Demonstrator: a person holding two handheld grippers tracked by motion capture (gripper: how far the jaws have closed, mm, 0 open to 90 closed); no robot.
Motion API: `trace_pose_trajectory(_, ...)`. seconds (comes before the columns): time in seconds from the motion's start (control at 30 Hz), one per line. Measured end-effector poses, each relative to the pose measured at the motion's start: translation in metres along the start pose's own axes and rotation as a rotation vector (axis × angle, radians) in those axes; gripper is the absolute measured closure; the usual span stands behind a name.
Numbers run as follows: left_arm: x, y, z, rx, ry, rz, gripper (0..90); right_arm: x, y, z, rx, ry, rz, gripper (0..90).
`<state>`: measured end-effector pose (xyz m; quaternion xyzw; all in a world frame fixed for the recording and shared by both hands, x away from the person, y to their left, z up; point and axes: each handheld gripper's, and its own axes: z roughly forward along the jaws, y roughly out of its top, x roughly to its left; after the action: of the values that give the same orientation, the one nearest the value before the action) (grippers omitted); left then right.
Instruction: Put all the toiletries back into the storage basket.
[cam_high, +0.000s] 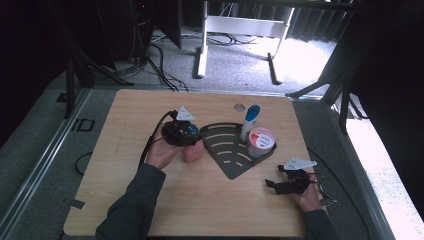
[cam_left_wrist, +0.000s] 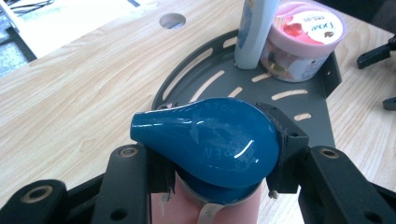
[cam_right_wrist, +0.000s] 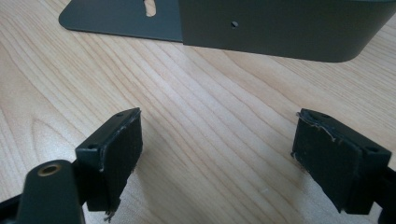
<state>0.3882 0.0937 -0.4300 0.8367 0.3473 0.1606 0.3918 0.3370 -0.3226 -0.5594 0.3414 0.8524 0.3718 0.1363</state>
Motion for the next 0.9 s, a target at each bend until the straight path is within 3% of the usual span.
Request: trace_pose_trajectory(0.9,-0.006,0.031,-0.006,-0.006,0.000,0.030,52.8,0.000,0.000,0.000,-0.001,0.000,-0.002,15.7)
